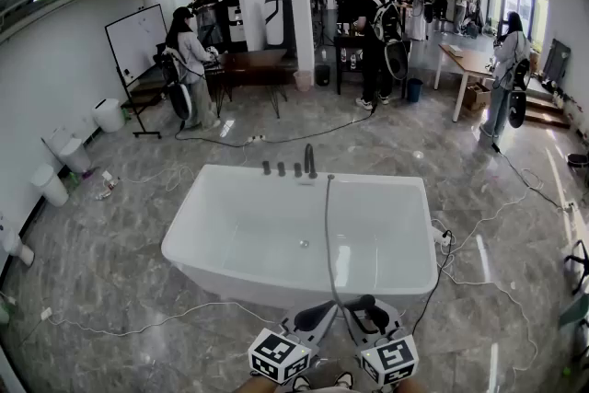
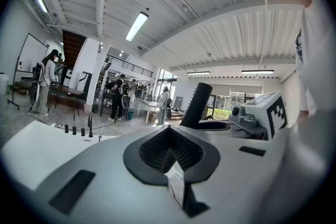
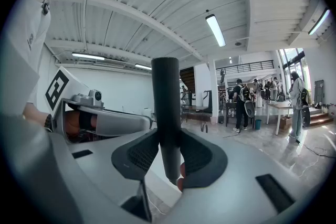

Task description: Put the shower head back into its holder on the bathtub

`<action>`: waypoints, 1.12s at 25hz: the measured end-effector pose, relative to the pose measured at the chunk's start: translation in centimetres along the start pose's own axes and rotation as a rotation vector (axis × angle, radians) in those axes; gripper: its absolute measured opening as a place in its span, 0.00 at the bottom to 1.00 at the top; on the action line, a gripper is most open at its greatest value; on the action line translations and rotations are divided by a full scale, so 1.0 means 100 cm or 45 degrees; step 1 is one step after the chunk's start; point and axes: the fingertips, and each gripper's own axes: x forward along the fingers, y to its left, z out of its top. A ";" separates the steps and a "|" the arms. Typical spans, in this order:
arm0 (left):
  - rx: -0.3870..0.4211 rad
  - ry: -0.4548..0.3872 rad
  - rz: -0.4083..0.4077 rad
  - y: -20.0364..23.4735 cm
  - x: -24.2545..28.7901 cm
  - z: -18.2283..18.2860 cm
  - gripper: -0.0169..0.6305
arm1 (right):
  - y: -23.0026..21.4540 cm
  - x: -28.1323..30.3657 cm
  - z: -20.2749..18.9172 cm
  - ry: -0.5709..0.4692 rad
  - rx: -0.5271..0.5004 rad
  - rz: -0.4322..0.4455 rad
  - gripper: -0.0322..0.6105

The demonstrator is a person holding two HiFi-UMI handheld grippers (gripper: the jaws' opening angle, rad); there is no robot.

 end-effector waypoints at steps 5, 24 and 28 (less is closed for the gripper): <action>-0.002 0.009 0.007 0.000 0.003 -0.006 0.03 | -0.003 -0.001 -0.005 0.000 0.000 0.005 0.26; -0.016 0.017 0.012 0.002 -0.004 -0.011 0.03 | -0.005 -0.006 0.004 -0.040 0.044 -0.020 0.26; -0.018 0.031 0.004 -0.003 -0.002 -0.016 0.03 | -0.005 -0.011 0.003 -0.042 0.055 -0.024 0.26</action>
